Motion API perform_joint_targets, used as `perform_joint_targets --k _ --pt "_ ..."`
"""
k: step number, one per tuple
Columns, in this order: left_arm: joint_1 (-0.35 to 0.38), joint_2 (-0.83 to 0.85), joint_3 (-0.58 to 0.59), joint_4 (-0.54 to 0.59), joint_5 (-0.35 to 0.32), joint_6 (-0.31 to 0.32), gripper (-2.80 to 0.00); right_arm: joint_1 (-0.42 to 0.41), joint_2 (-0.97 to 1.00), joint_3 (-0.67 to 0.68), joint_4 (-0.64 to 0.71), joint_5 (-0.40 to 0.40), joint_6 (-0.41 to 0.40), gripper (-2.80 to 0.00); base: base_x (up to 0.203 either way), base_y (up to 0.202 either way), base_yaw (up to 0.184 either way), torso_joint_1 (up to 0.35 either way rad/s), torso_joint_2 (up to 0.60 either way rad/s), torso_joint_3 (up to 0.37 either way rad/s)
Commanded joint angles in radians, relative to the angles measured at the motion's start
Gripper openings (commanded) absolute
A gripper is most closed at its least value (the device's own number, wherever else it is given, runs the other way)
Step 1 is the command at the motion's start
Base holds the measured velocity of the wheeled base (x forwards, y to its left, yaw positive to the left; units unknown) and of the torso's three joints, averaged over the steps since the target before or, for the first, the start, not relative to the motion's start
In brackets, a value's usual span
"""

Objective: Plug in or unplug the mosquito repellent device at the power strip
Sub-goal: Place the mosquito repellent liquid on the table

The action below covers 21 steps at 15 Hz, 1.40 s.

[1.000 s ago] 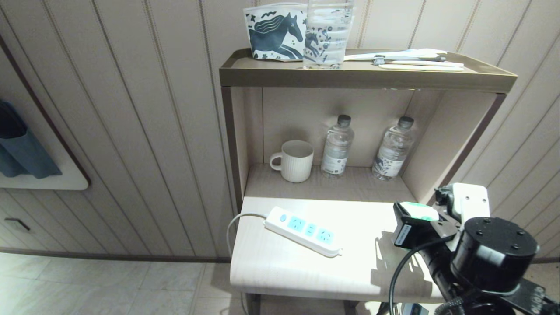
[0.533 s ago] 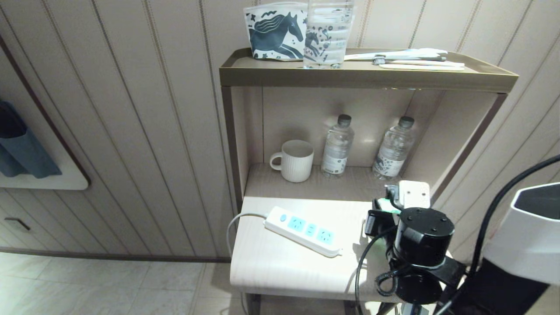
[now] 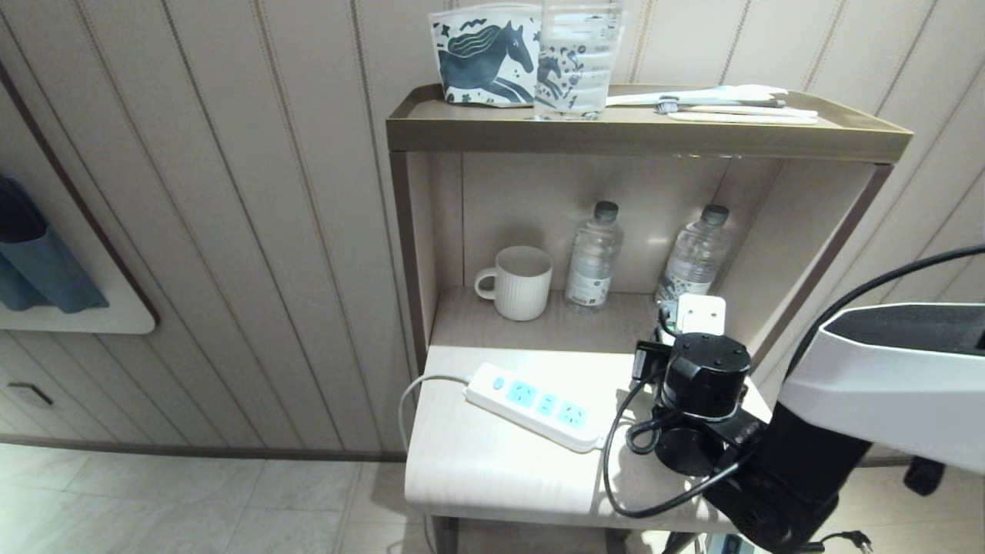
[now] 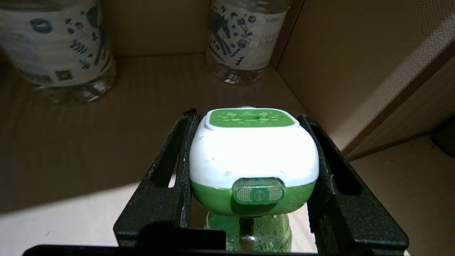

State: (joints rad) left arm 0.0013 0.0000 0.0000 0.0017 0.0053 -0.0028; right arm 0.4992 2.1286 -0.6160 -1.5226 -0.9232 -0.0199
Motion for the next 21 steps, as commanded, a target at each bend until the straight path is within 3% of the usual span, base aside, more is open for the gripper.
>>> perform_joint_targets --k 1,5,18,21 --pt "0.000 0.002 0.000 0.000 0.002 0.000 -2.80 -0.022 0.039 -0.064 -0.022 -0.005 -0.034 -2.80 0.000 0.000 0.000 0.000 0.00 0.000" --pt "0.000 0.002 0.000 0.000 0.001 0.000 -2.80 -0.026 0.070 -0.166 -0.017 -0.005 -0.104 -2.80 0.000 0.000 0.000 0.000 0.00 0.000" --pt "0.000 0.002 0.000 0.000 0.001 0.000 -2.80 0.027 0.149 -0.165 -0.016 0.004 -0.175 -2.80 0.000 0.000 0.000 0.000 0.00 0.000" --pt "0.000 0.002 0.000 0.000 0.002 0.000 -2.80 0.020 0.090 -0.158 -0.003 0.060 -0.216 -2.80 0.000 0.000 0.000 0.000 0.00 0.000"
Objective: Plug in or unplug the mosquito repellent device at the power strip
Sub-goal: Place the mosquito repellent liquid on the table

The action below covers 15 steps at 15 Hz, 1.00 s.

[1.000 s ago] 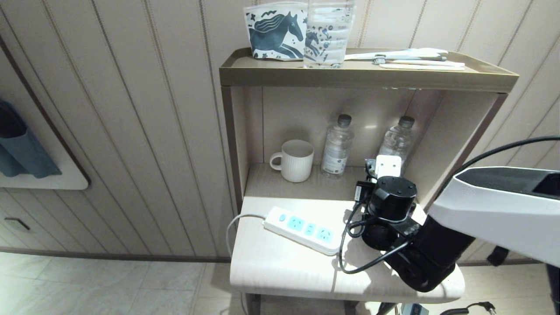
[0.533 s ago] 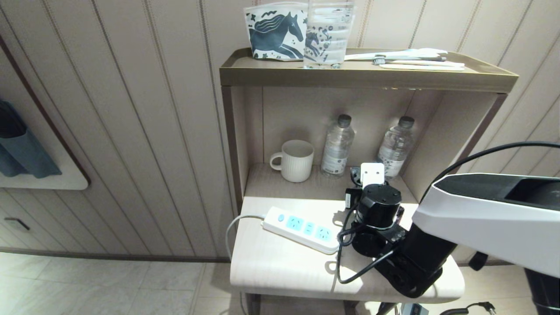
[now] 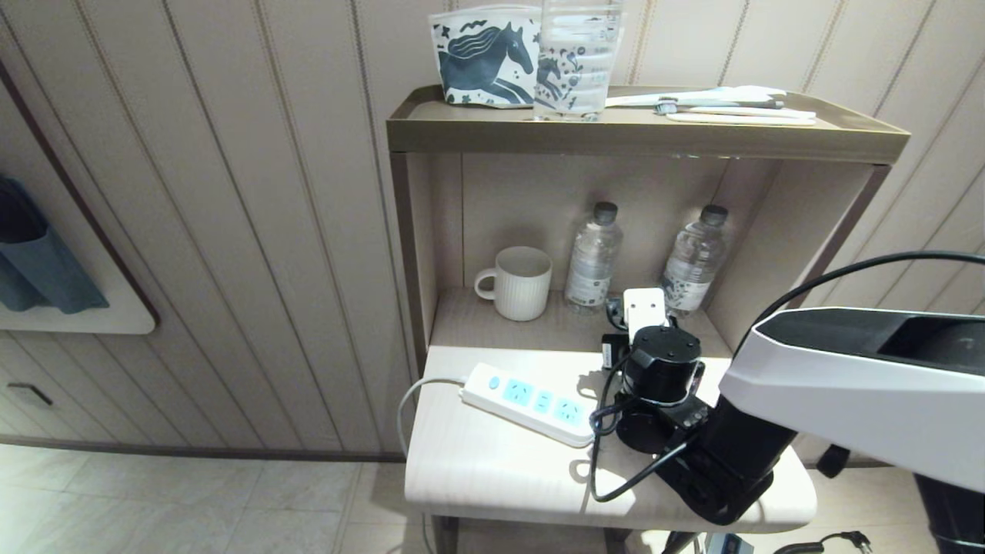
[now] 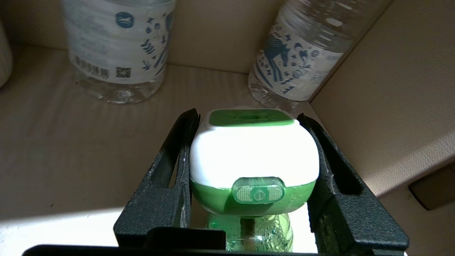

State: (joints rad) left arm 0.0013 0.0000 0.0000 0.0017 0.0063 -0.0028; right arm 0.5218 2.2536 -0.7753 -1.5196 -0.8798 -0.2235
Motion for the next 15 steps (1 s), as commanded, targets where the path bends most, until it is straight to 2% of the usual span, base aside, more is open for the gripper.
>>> perform_joint_targets --k 1,15 --pt "0.000 0.002 0.000 0.000 0.000 0.000 -2.80 -0.004 -0.037 0.002 0.026 0.026 -0.018 -2.80 0.000 0.000 0.000 0.000 0.00 0.000" --pt "0.000 0.002 0.000 0.000 0.000 0.000 -2.80 -0.028 -0.049 -0.035 0.188 0.110 -0.043 -2.80 0.000 0.000 0.000 0.000 0.00 0.000"
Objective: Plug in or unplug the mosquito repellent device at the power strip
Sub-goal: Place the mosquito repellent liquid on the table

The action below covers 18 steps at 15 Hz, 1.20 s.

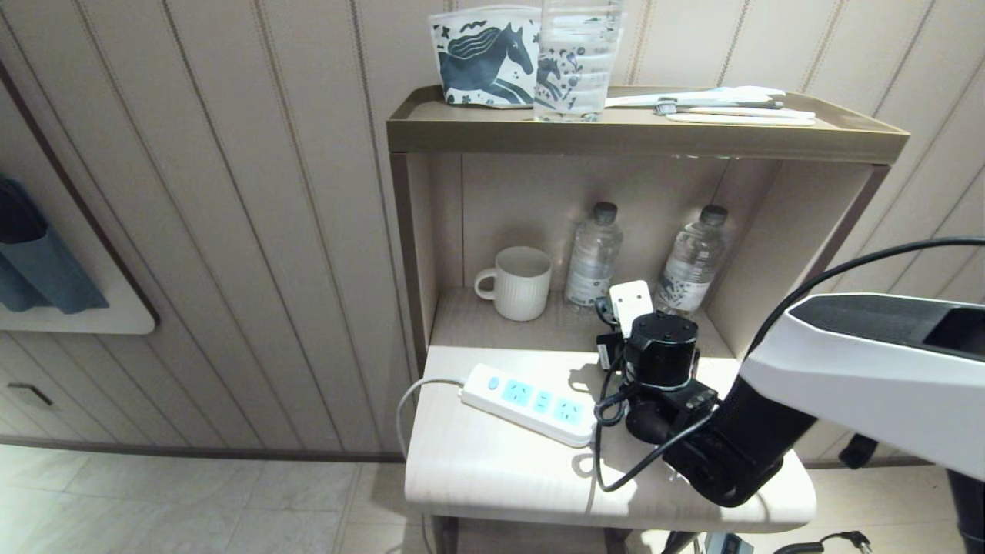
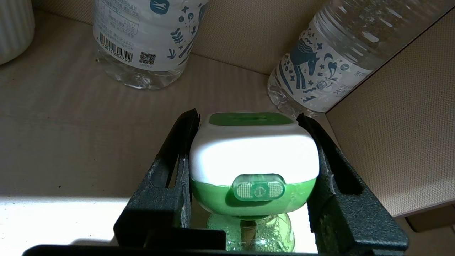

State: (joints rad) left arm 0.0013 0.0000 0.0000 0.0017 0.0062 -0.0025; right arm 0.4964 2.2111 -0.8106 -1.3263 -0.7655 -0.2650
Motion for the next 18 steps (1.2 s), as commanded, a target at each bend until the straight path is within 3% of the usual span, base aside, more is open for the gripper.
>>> perform_joint_targets --k 1,6,8,13,18 --pt "0.000 0.002 0.000 0.000 0.001 -0.001 -2.80 -0.003 -0.022 0.001 -0.005 -0.006 -0.002 -2.80 0.000 0.000 0.000 0.000 0.00 0.000" --pt "0.000 0.002 0.000 0.000 0.001 -0.001 -2.80 -0.014 -0.069 0.003 -0.016 -0.016 0.003 -2.80 0.000 0.000 0.000 0.000 0.00 0.000" --pt "0.000 0.002 0.000 0.000 0.000 -0.001 -2.80 -0.002 -0.081 0.001 -0.036 -0.057 0.025 -2.80 0.000 0.000 0.000 0.000 0.00 0.000" --pt "0.000 0.002 0.000 0.000 0.001 -0.001 -2.80 0.043 -0.047 -0.015 -0.235 -0.141 0.047 -2.80 0.000 0.000 0.000 0.000 0.00 0.000" --pt "0.000 0.002 0.000 0.000 0.001 -0.001 -2.80 0.045 0.002 -0.039 -0.244 -0.193 0.088 -2.80 0.000 0.000 0.000 0.000 0.00 0.000"
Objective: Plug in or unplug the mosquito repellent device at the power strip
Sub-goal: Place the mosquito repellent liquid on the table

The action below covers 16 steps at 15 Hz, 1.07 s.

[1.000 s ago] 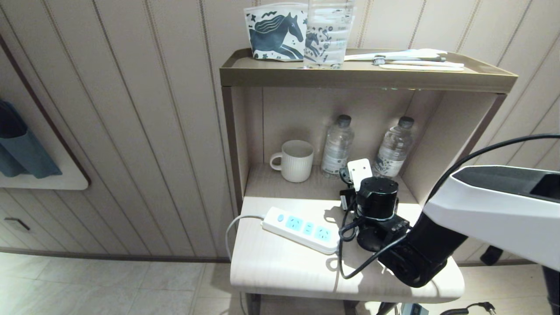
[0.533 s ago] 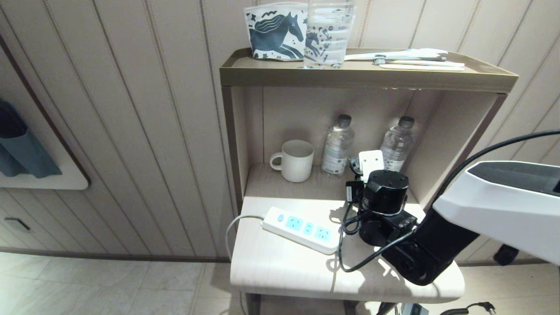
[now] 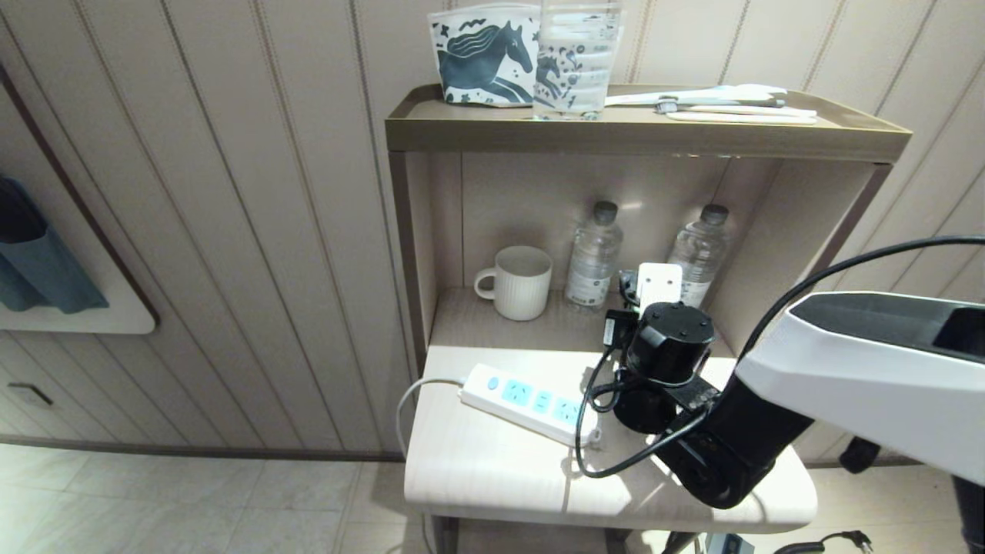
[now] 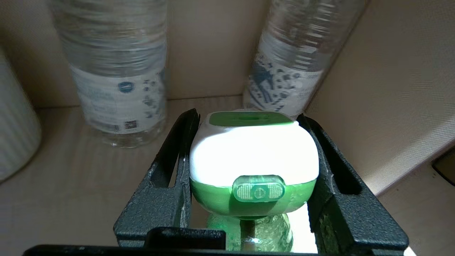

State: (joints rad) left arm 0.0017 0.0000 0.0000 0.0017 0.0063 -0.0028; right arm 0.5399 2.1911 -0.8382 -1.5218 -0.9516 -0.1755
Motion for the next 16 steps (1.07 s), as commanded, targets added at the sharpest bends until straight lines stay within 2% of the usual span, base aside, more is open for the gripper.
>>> perform_joint_targets --k 1,8,9,13,16 --pt "0.000 0.002 0.000 0.000 0.001 0.000 -2.80 0.002 0.037 -0.030 -0.048 -0.007 -0.002 -2.80 0.000 0.000 0.000 0.000 0.00 0.000" --pt "0.000 0.002 0.000 0.000 0.001 0.000 -2.80 -0.011 0.081 -0.056 -0.048 -0.006 -0.015 -2.80 0.000 0.000 0.000 0.000 0.00 0.000" --pt "0.000 0.002 0.000 0.000 0.001 0.000 -2.80 -0.009 0.096 -0.055 -0.048 -0.006 -0.016 0.00 0.000 0.000 0.000 0.000 0.00 0.000" --pt "0.000 0.002 0.000 0.000 0.000 0.000 -2.80 -0.010 0.084 -0.030 -0.048 -0.004 -0.025 0.00 0.000 0.000 0.000 0.000 0.00 0.000" --pt "0.000 0.002 0.000 0.000 0.001 0.000 -2.80 -0.010 0.003 0.007 -0.048 -0.003 -0.041 0.00 0.000 0.000 0.000 0.000 0.00 0.000"
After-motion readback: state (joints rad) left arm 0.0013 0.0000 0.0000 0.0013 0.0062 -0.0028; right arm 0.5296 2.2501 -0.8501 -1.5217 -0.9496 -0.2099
